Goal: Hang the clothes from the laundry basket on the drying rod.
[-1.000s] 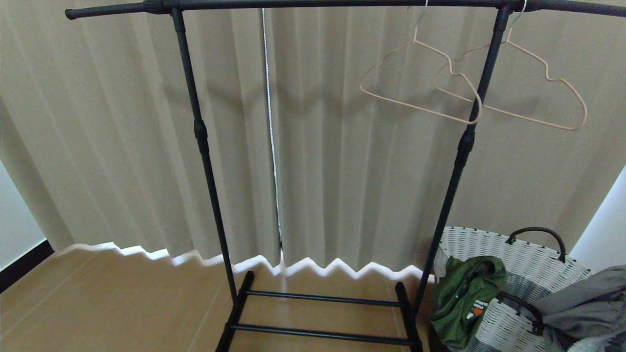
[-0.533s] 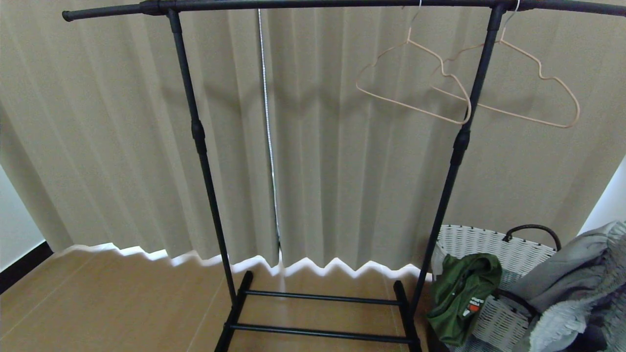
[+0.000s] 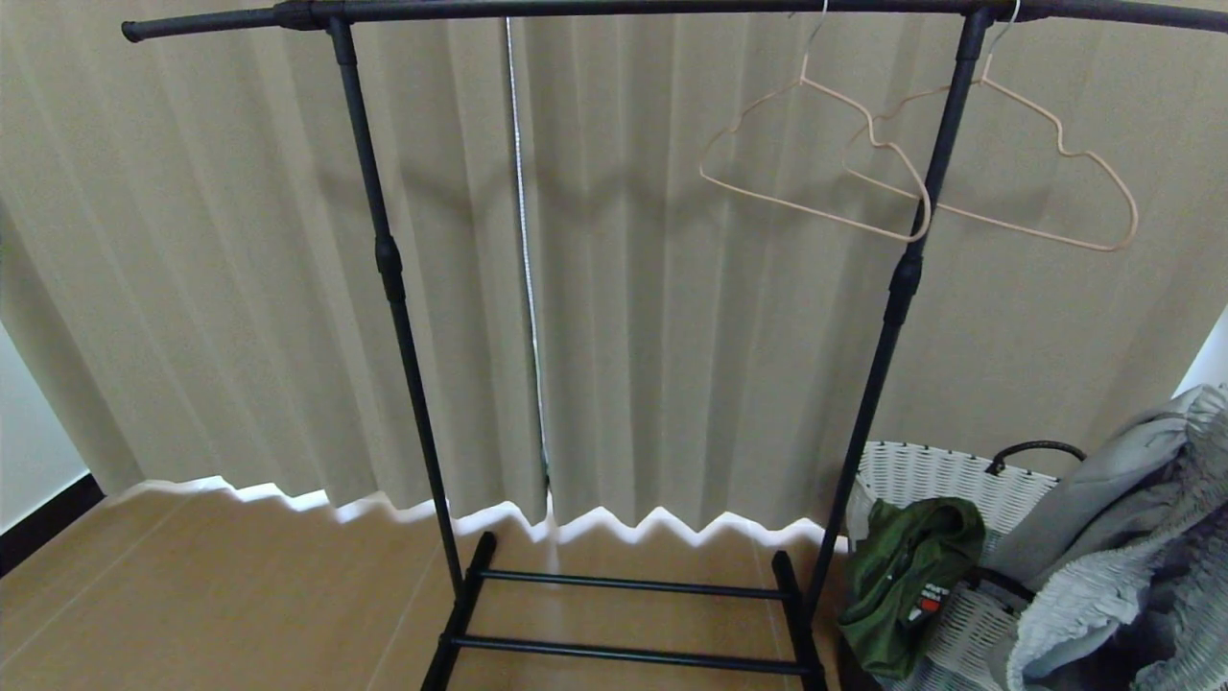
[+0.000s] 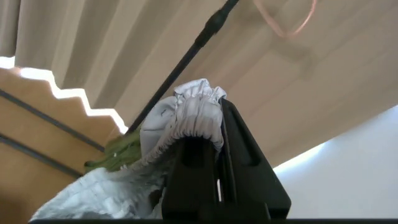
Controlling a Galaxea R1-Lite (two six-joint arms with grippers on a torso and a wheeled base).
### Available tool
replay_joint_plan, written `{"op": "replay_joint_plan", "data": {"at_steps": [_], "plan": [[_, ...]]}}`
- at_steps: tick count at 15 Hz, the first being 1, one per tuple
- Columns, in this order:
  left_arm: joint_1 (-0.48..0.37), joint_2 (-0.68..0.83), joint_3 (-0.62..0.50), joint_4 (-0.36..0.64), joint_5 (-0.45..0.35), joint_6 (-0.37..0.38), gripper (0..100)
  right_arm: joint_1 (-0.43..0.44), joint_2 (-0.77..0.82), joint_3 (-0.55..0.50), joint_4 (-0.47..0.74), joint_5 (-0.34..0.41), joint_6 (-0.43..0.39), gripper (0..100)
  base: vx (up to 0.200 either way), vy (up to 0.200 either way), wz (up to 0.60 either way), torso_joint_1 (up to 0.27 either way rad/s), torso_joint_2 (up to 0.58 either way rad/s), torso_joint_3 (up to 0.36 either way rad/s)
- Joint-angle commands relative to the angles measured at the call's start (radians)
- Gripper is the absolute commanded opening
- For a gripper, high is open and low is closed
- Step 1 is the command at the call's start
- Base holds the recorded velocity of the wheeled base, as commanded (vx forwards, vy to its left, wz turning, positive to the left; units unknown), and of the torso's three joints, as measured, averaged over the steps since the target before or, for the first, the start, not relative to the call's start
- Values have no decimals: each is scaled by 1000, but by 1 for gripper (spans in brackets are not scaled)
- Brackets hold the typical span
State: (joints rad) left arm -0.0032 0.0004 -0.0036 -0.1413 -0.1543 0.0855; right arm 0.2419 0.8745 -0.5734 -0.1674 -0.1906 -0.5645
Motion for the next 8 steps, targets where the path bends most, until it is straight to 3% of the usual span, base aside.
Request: {"op": "replay_joint_plan", "data": {"at_steps": [1,3,5,7,8], "plan": [[-4,12,-95,0,-105,0,100,16,40,-39,-4,0,12,0,0,0,0,0,0,0],[-3,113,-199,-1,-172,13,100,54,81,-89,-4,0,86,0,0,0,0,0,0,0],[-6,279,-274,-15,-194,17,100,137,138,-151,2,-1,170,0,0,0,0,0,0,0],[-9,406,-300,-50,-195,16,100,149,179,-174,-4,-1,222,0,0,0,0,0,0,0],[-26,533,-315,-116,-195,17,100,149,224,-200,-7,0,298,0,0,0,0,0,0,0]]}}
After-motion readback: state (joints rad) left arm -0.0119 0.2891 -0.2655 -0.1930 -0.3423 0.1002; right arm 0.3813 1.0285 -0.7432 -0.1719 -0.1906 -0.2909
